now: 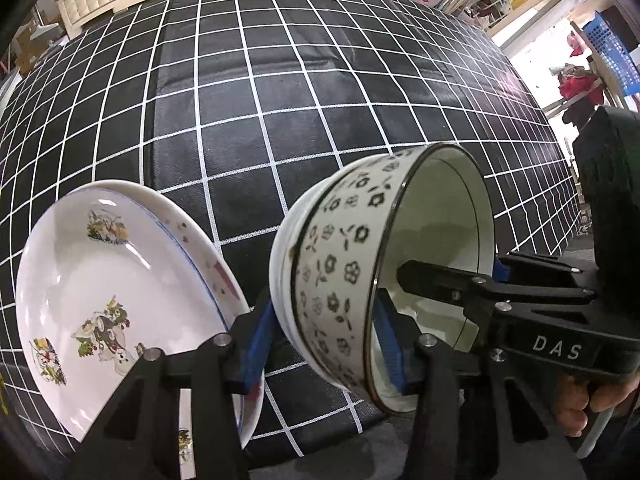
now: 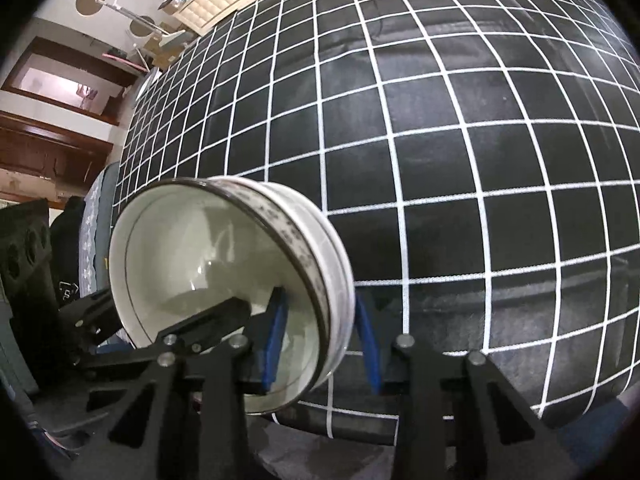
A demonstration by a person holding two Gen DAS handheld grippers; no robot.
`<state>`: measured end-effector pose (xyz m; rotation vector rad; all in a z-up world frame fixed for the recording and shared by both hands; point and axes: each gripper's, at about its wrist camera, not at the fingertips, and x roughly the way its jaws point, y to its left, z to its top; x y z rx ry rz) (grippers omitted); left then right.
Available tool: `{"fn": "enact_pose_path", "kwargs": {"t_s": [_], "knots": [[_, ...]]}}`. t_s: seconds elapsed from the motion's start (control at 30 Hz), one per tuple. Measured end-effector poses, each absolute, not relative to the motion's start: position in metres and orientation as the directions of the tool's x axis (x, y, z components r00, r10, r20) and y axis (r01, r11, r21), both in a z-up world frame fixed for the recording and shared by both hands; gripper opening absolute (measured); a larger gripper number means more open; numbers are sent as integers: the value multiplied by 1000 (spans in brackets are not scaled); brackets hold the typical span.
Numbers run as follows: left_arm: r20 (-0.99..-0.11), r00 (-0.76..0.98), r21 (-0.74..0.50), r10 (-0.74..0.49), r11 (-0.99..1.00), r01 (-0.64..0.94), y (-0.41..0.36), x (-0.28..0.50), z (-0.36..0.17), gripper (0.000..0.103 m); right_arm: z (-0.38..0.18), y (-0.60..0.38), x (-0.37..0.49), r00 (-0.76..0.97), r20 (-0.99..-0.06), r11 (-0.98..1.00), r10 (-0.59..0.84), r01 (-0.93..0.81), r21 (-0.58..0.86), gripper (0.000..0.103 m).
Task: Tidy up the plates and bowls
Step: 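Carry the nested bowls with both grippers over the plate stack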
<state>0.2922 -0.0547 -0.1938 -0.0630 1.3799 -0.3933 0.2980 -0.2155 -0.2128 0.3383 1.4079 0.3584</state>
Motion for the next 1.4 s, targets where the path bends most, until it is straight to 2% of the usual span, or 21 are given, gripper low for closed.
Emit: {"fn": "enact_pose_path", "kwargs": {"t_s": [0.53,0.8,1.07,1.4], "knots": [[-942,111,-293,-316,939,182,-47,289,-189,44,-205,-234,293,113,-896,899,430,40,436,35],[-934,187,-266,-303,943,200,-36,292,-153,44,-170,-217,299,146,-884,893,445,8,451,35],[-927,262,-241,-268,961,134,20,287,-121,44,-150,-158,305,133,-873,883,469,-94,460,35],[-932,284,-236,-224,972,-11,107,265,-125,44,-163,-76,312,53,-876,865,480,-196,462,35]]}}
